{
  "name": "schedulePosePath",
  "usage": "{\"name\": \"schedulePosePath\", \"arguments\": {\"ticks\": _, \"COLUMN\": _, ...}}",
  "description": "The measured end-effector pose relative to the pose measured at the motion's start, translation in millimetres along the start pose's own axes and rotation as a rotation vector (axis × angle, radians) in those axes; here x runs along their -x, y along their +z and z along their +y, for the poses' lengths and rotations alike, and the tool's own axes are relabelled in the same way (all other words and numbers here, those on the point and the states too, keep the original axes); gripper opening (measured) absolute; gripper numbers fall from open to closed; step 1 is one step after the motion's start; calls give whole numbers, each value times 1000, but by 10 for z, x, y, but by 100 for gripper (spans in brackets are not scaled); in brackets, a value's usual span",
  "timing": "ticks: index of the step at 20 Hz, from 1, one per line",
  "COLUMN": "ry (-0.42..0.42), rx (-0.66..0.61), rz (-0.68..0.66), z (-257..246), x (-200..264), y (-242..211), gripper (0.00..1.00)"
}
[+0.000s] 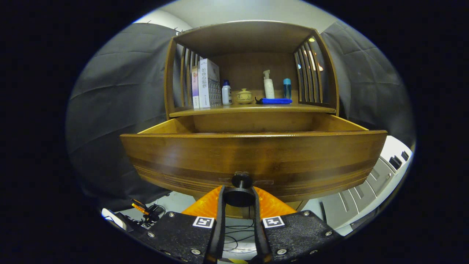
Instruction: Pull open the drawer, take out the items inside it, and place them on the countertop above the cabinet.
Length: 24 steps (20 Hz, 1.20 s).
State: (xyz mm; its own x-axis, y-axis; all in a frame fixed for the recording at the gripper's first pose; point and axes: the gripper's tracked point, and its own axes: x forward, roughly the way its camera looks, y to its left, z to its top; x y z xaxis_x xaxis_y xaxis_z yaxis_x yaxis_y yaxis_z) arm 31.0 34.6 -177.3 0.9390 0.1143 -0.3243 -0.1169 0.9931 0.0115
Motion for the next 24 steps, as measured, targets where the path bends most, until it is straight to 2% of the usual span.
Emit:
{"name": "schedulePosePath", "arguments": {"ticks": 4, "ry": 47, "rx": 8, "rz": -103, "z": 92, "x": 91, "y": 219, "gripper": 51}}
{"name": "schedulePosePath", "arguments": {"ticks": 6, "ry": 102, "rx": 0, "rz": -168, "z": 203, "x": 178, "y": 391, "gripper": 73}}
{"name": "schedulePosePath", "arguments": {"ticks": 8, "ry": 122, "rx": 2, "rz": -206, "z": 233, "x": 282, "y": 525, "gripper": 94}}
{"name": "schedulePosePath", "arguments": {"ticks": 11, "ry": 142, "rx": 32, "rz": -290, "z": 252, "x": 398, "y": 858, "gripper": 94}}
{"name": "schedulePosePath", "arguments": {"ticks": 14, "ry": 142, "rx": 25, "rz": -320, "z": 225, "x": 403, "y": 1116, "gripper": 94}}
{"name": "schedulePosePath", "arguments": {"ticks": 18, "ry": 114, "rx": -15, "rz": -275, "z": 77, "x": 173, "y": 1325, "gripper": 94}}
{"name": "schedulePosePath", "arguments": {"ticks": 24, "ry": 90, "rx": -24, "rz": -107, "z": -18, "x": -289, "y": 1333, "gripper": 94}}
